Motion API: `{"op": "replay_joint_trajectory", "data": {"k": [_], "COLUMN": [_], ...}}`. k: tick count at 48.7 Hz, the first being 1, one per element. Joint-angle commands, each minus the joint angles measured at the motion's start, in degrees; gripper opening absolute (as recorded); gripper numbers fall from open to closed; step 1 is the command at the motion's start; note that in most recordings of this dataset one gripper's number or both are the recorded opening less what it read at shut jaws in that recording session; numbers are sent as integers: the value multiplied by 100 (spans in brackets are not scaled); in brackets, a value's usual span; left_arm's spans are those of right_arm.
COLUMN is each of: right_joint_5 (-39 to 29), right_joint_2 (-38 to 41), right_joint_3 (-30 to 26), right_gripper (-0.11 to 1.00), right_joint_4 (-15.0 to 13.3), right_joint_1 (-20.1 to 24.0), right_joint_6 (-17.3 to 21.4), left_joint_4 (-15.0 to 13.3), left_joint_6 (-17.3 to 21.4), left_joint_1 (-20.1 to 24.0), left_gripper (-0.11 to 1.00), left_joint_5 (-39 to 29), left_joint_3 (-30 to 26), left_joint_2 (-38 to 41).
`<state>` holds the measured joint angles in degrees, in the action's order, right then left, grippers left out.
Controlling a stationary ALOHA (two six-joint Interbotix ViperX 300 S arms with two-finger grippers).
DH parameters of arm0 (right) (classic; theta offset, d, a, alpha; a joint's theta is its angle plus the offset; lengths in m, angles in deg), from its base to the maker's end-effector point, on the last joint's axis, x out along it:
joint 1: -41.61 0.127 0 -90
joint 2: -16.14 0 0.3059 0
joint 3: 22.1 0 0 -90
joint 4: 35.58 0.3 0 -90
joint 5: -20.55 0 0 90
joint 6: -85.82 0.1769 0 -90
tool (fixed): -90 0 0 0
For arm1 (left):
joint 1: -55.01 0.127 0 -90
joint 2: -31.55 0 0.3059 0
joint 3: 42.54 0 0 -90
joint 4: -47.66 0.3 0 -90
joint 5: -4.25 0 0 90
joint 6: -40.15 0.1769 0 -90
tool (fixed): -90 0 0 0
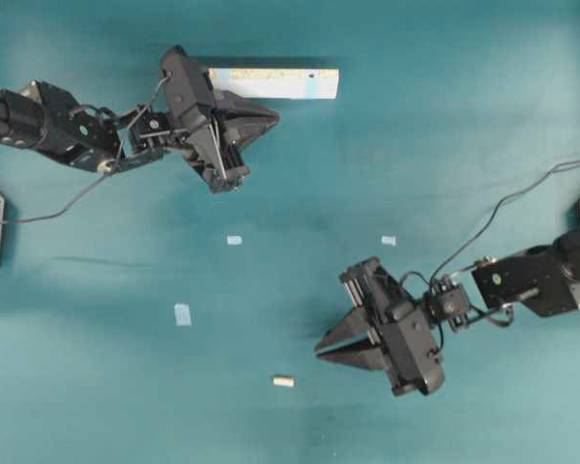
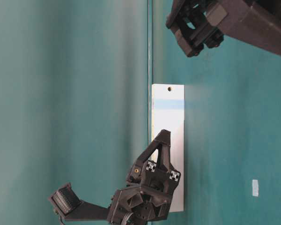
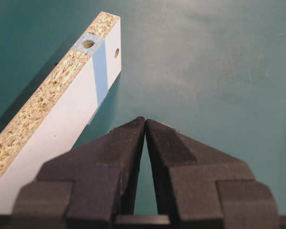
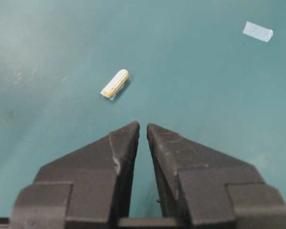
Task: Move the wooden board into place and insert the rod into its hole.
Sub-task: 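Lower the left gripper onto the white board's end and grasp it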
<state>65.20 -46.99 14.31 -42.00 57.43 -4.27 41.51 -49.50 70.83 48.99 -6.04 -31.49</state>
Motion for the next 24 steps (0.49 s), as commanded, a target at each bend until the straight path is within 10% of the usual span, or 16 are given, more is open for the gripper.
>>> {"op": "replay_joint_trajectory", "data": {"k": [1, 10, 24], "right_joint_5": [44, -738, -2936], "right_joint_2": [-132, -694, -1503], "right_joint_3": [-105, -220, -369], "right_gripper": [24, 0, -1], "right_joint_4": [-9, -88, -114], "right_joint_1": [44, 53, 62], "right_joint_6": [26, 26, 281], "left_joint_4": [202, 220, 246], "left_joint_6": [-70, 18, 387], "left_joint_1": [-79, -105, -105], "left_gripper": [16, 0, 1], "left_joint_5": [-308, -1863, -3885], "left_joint_3": [-158, -369, -642], "left_joint_2": [-404, -1028, -1775]}}
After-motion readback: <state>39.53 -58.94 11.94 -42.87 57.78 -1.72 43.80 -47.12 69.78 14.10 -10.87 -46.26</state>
